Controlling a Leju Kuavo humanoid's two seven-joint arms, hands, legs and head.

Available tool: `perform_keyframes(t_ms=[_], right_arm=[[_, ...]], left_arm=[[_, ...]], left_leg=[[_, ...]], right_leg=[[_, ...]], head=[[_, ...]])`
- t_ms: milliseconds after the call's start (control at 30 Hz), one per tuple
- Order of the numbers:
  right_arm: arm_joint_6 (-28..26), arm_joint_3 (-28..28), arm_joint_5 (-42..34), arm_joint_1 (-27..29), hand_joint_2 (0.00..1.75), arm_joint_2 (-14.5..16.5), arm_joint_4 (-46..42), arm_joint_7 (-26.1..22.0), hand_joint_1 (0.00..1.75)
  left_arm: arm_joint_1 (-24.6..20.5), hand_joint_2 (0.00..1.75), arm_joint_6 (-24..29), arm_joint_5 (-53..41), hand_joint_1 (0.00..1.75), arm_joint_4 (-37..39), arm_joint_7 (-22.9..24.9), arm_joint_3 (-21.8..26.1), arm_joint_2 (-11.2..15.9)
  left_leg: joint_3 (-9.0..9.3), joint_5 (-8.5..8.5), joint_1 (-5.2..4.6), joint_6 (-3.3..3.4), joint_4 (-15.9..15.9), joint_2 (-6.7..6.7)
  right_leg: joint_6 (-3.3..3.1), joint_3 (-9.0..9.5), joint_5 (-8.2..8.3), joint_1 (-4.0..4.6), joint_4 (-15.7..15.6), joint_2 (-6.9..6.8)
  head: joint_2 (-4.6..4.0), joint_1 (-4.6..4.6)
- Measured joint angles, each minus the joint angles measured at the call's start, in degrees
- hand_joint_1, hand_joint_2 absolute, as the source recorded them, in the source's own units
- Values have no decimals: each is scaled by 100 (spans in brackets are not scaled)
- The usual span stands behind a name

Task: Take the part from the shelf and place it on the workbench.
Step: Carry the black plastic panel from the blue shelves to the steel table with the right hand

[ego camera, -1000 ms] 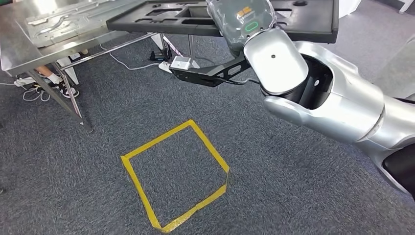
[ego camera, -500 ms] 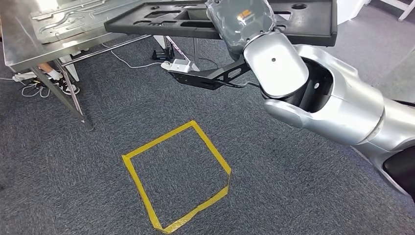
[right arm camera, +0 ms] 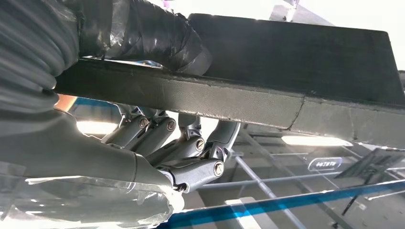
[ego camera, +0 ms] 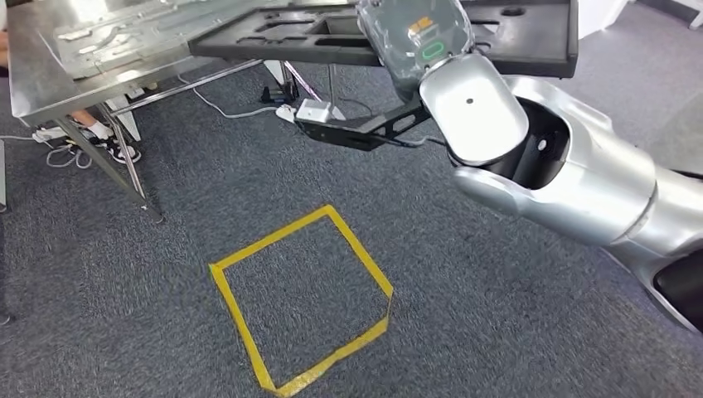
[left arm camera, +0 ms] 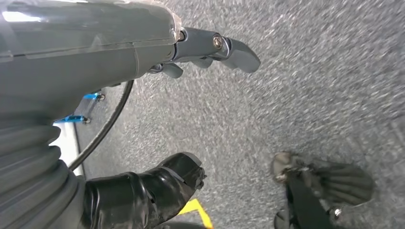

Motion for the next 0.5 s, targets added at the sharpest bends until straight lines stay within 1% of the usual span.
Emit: perform_keyframes(t_ms=[67,100,133,167,200,233,267,300,333,367,433,467,500], right_arm=[[1,1,4,3,175,0,-1,0,175],[2,1,5,11,175,0,-1,0,175],[4,1,5,17,175,0,-1,0,175],[7,1,5,21,175,0,-1,0,175],[8,1,6,20,175,0,-2,0,175],[10,1,7,16,175,0,-2,0,175],[11,1,9,10,175,-1,-3,0,175],[13,1,11,6,175,-2,-4,0,175],[15,1,13,6,175,-3,-4,0,175],[18,1,14,8,175,-4,-4,0,175],[24,1,14,12,175,-13,-6,0,175],[26,1,14,7,175,-21,-7,0,175],[30,1,14,2,175,-33,-8,0,175]], left_arm=[[-8,175,8,0,0,0,0,3,-1],[-7,175,10,-3,0,0,0,5,-1],[0,175,12,-9,0,0,0,6,-1],[6,175,13,-17,0,0,0,6,-2],[9,175,14,-27,0,0,1,6,-2],[7,175,15,-37,0,0,3,6,-1],[1,175,18,-42,0,0,8,5,1],[-7,175,21,-46,0,0,13,6,2],[-13,175,24,-46,0,0,17,7,4],[-14,175,28,-46,0,0,20,7,6],[-8,175,40,-46,0,0,20,7,7],[-6,175,54,-46,0,0,20,7,7],[-7,175,74,-46,0,0,20,7,7]], left_leg=[[-333,-294,16,-48,686,19],[-464,-352,25,-61,930,22],[-508,-306,32,-67,983,24],[-448,-167,39,-65,828,26],[-291,39,44,-59,489,31],[-103,203,44,-49,100,38],[58,310,29,-29,-227,42],[161,353,11,-2,-434,43],[197,333,-12,27,-512,42],[205,329,-33,64,-531,37],[253,350,-20,141,-592,41],[285,361,-12,185,-628,46],[314,369,-4,223,-659,51]], right_leg=[[-17,6,-2,3,-6,-2],[-19,6,-4,5,-6,-3],[-20,7,-5,5,-5,-2],[-18,10,-7,3,-4,0],[-12,18,-11,1,-4,2],[-3,25,-16,0,-5,2],[16,26,-20,3,-3,2],[44,23,-22,4,-8,1],[75,19,-22,3,-15,0],[113,21,-20,-1,-26,0],[174,20,-50,-7,3,-2],[191,-28,-122,-4,120,-1],[197,-135,-242,3,347,2]], head=[[0,-8],[0,-8],[0,-8],[0,-8],[0,-8],[0,-8],[0,-4],[0,-4],[0,-4],[0,-2],[0,2],[0,8],[0,16]])
